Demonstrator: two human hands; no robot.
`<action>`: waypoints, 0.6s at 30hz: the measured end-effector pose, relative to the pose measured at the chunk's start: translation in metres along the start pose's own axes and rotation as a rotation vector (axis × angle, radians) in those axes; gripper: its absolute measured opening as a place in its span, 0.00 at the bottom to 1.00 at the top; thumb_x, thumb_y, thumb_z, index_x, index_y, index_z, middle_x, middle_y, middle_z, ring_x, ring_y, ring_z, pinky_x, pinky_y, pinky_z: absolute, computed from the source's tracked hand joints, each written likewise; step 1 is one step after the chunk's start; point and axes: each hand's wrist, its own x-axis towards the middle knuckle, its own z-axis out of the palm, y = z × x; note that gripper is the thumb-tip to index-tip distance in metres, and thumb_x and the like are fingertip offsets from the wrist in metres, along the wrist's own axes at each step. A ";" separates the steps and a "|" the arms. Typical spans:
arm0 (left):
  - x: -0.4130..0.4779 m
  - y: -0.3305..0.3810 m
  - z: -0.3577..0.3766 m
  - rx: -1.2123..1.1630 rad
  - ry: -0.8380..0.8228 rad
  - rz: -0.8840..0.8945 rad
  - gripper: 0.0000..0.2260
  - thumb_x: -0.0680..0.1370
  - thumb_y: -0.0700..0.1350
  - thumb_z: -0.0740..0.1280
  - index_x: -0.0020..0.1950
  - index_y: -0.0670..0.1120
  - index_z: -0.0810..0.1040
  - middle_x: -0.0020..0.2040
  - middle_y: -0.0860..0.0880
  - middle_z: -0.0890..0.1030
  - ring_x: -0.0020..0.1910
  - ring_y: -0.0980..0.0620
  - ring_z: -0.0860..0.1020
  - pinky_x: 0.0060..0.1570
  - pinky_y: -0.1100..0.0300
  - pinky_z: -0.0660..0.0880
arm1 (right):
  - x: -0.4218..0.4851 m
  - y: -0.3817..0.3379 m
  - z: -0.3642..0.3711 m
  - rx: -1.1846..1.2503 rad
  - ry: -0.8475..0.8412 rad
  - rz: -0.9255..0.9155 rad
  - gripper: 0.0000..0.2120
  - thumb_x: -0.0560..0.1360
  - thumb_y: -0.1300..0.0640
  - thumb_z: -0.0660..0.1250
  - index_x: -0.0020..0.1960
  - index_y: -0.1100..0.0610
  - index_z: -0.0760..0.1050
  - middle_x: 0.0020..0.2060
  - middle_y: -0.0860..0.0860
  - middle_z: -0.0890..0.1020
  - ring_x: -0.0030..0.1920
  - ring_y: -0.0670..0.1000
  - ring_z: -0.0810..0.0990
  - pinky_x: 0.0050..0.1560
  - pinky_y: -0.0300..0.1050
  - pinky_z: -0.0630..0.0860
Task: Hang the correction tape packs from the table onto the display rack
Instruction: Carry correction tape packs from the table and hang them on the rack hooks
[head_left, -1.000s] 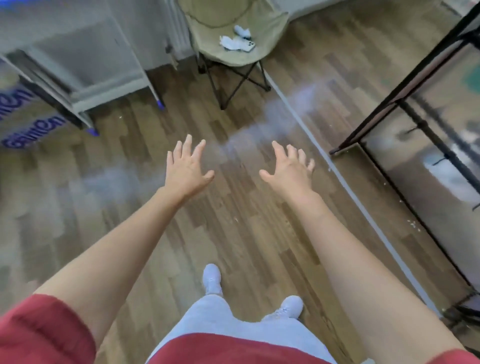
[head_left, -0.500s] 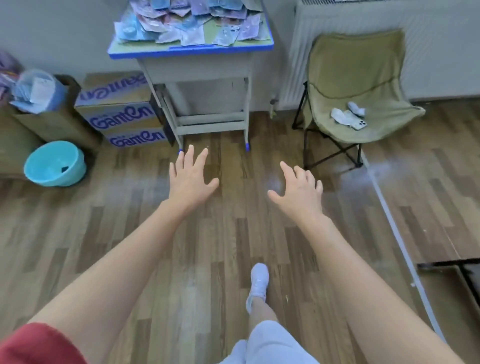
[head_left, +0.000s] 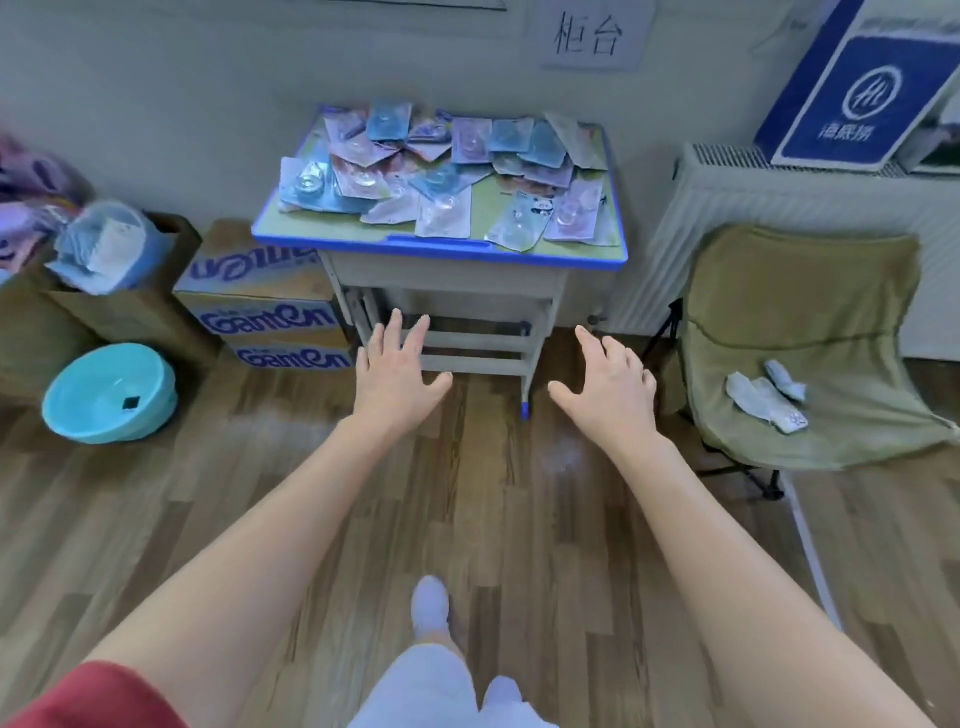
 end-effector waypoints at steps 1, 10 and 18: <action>0.022 0.001 -0.001 0.003 -0.004 0.004 0.32 0.79 0.55 0.62 0.78 0.53 0.49 0.79 0.46 0.46 0.78 0.45 0.46 0.75 0.48 0.46 | 0.021 -0.003 0.000 0.003 0.002 0.007 0.34 0.76 0.44 0.62 0.77 0.49 0.51 0.75 0.56 0.57 0.75 0.58 0.54 0.72 0.58 0.52; 0.207 0.013 -0.002 -0.023 -0.091 0.095 0.33 0.79 0.56 0.62 0.79 0.50 0.49 0.79 0.45 0.46 0.77 0.44 0.47 0.75 0.48 0.48 | 0.185 -0.026 0.008 0.063 0.012 0.155 0.35 0.77 0.46 0.63 0.77 0.50 0.49 0.76 0.57 0.54 0.75 0.59 0.53 0.71 0.57 0.54; 0.297 0.061 0.030 -0.101 -0.222 0.181 0.36 0.77 0.58 0.65 0.79 0.50 0.49 0.79 0.45 0.46 0.77 0.44 0.45 0.74 0.51 0.47 | 0.276 -0.011 0.012 0.108 0.044 0.209 0.35 0.77 0.48 0.63 0.78 0.50 0.49 0.76 0.56 0.54 0.74 0.59 0.55 0.69 0.57 0.58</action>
